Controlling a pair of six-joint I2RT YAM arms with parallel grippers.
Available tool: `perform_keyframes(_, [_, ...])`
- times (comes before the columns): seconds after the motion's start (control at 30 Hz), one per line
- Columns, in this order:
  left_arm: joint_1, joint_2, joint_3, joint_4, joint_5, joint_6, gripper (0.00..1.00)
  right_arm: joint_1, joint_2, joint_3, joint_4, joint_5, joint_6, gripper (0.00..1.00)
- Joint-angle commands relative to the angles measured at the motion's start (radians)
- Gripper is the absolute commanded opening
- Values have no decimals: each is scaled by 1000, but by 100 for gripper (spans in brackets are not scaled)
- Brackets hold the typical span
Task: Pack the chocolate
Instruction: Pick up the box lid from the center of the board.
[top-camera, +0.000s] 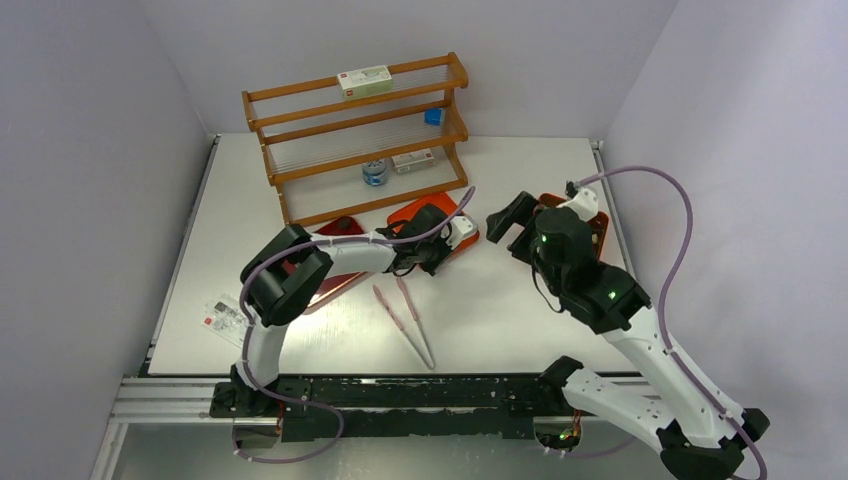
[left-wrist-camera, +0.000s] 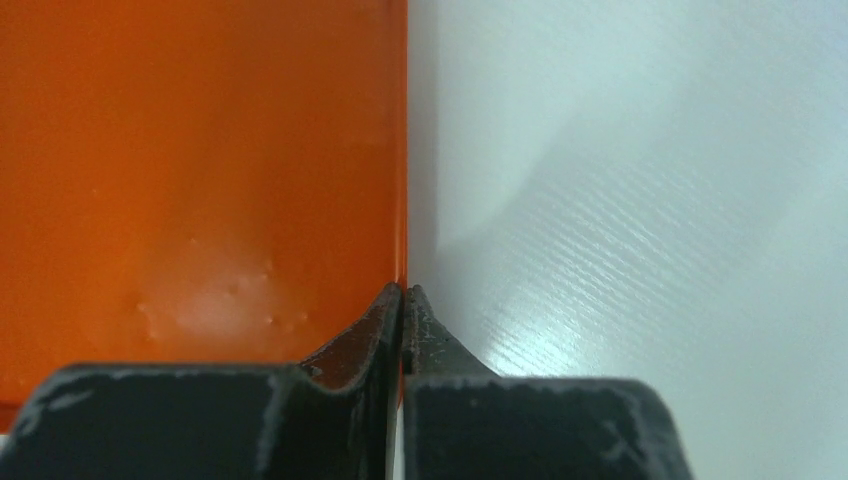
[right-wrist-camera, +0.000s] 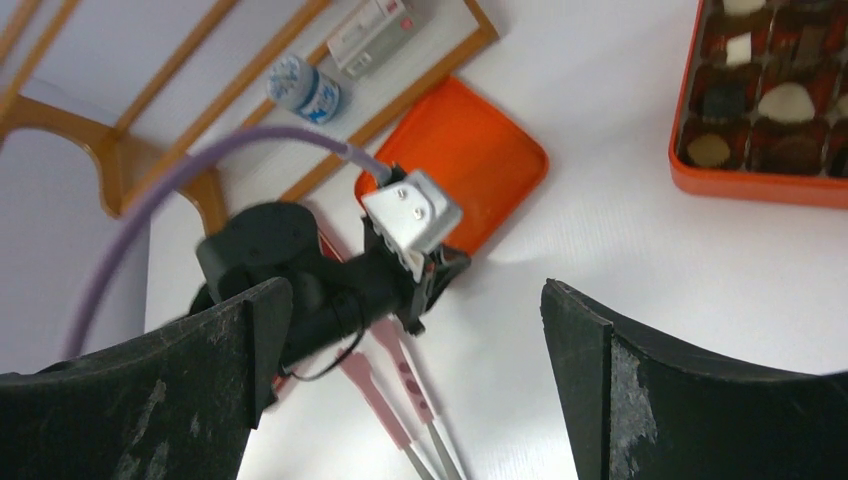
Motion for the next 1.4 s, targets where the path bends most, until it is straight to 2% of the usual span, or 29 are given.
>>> perform_keyframes(0.0, [-5, -101, -9, -18, -37, -17, 5, -6, 38, 126, -12, 101, -49, 100])
perform_keyframes(0.27, [-3, -246, -26, -17, -13, -65, 5, -9, 84, 170, 37, 141, -72, 100])
perform_keyframes(0.47, [7, -339, -88, 4, 26, -121, 5, -42, 198, 192, 55, 167, -126, 100])
perform_keyframes(0.67, [14, -400, -134, 8, 71, -173, 5, -215, 331, 197, 113, -35, -192, 98])
perform_keyframes(0.77, [16, -416, -151, 8, 82, -175, 5, -299, 390, 164, 154, -176, -232, 87])
perform_keyframes(0.83, [17, -421, -153, 8, 82, -171, 5, -327, 412, 123, 211, -301, -315, 73])
perform_keyframes(0.9, [17, -424, -151, 8, 82, -167, 5, -327, 415, 65, 299, -366, -412, 70])
perform_keyframes(1.03, [19, -421, -150, 7, 74, -192, 5, -328, 377, -35, 464, -444, -677, 79])
perform_keyframes(1.13, [21, -425, -174, 53, 99, -220, 5, -327, 323, -131, 585, -594, -885, 79])
perform_keyframes(1.2, [21, -425, -177, 57, 103, -223, 5, -327, 301, -159, 614, -649, -930, 75])
perform_keyframes(1.27, [21, -424, -172, 55, 100, -219, 5, -327, 285, -162, 583, -789, -1063, 74])
perform_keyframes(1.37, [20, -418, -163, 47, 98, -223, 5, -322, 255, -200, 516, -1062, -1429, 74])
